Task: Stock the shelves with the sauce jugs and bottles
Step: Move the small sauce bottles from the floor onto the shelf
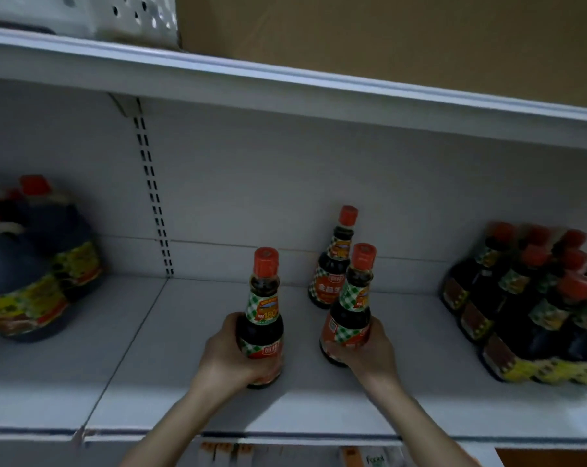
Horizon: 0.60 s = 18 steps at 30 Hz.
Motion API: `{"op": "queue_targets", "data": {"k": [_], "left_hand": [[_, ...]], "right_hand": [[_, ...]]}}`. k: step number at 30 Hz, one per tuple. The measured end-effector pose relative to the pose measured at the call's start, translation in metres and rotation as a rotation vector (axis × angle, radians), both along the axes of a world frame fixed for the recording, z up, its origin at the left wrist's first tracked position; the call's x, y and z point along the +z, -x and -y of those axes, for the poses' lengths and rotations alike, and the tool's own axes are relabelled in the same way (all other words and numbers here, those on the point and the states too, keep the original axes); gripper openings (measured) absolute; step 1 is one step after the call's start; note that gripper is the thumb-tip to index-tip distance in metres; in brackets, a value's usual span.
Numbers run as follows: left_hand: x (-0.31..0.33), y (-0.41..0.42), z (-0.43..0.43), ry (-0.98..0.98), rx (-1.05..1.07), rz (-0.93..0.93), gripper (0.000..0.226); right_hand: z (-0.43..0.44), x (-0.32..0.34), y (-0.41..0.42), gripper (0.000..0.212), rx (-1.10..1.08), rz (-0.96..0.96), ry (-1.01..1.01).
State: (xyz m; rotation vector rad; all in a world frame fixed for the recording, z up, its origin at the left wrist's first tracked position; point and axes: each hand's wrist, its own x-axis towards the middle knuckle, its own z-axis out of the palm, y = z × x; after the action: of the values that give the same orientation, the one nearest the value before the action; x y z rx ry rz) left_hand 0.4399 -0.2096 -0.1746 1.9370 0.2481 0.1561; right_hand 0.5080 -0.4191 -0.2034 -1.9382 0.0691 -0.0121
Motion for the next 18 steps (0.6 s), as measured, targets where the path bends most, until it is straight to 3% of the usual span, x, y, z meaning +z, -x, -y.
{"op": "queue_targets", "data": {"k": [5,8,16,18], "left_hand": [[-0.006,0.003,0.006,-0.022,0.024,0.012,0.062],[-0.007,0.005,0.008,-0.041,0.037,0.026,0.061],[-0.008,0.008,0.011,-0.034,0.037,0.043,0.071],[-0.008,0.008,0.011,-0.028,0.035,0.043,0.071]], "right_hand": [[0.003,-0.002,-0.004,0.075,0.065,-0.018,-0.045],[0.006,-0.002,-0.002,0.049,0.174,0.021,-0.103],[-0.004,-0.01,-0.009,0.064,0.137,0.101,-0.108],[-0.01,-0.008,-0.013,0.058,0.132,0.142,-0.094]]}}
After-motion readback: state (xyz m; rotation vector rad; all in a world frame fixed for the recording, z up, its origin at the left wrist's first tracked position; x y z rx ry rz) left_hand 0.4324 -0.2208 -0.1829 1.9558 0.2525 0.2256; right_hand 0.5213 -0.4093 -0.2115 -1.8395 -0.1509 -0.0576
